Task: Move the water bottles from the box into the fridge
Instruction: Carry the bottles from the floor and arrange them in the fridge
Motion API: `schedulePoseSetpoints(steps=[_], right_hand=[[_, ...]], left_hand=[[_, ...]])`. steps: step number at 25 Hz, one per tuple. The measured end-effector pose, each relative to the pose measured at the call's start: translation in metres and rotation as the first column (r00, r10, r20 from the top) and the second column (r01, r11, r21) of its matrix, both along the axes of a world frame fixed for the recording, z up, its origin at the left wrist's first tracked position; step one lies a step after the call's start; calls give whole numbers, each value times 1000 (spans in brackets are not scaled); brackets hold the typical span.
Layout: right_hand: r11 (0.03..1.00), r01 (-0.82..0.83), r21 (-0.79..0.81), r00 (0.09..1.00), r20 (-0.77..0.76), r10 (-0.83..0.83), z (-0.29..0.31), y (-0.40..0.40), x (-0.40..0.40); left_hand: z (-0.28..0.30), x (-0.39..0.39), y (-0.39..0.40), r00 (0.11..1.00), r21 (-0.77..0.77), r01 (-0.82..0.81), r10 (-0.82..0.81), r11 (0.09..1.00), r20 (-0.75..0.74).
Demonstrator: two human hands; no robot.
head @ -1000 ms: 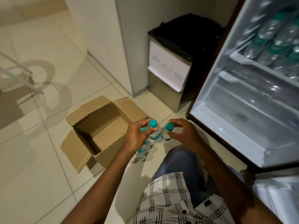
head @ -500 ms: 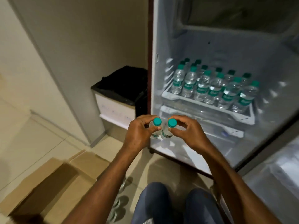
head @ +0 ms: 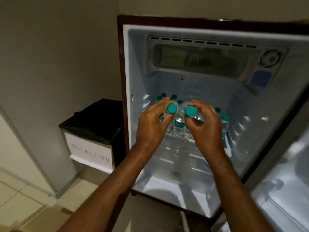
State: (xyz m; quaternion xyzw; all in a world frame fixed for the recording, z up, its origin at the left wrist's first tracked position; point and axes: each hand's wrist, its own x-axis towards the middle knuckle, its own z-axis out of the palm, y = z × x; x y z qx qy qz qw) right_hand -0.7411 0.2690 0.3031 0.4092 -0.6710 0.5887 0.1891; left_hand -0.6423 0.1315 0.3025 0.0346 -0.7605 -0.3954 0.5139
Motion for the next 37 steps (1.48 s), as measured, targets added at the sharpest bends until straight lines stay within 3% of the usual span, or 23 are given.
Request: schedulePoseSetpoints(steps=[5,11,18,21,24,27,37], right_hand=[[995,75,-73,996,-42,-78,5,-28,-27],[979,194,-68,980,-32,-197,6,-57,-77],[954,300,0,953,52,-299,12,-88,-140],[939,343,29,938,33,-344,9,-96,-166],[930,332,160,942,0,-336,12,-100,-200],[865,331,378,918,84,-388,21,-107,-235],[736,209,643,902,163,-399,12,-121,-289]], left_hand=[[9,-54,-13,997,28,5,-2,1000,-78],[13,-119,-39,998,87,38,-33,996,-60],[4,-212,-78,988,264,18,-58,964,143],[2,-243,-92,967,322,78,-150,943,205],[6,-269,-109,948,190,75,-130,979,291],[15,-289,-121,911,74,44,-70,996,405],[5,-316,-137,682,-152,100,44,983,730]])
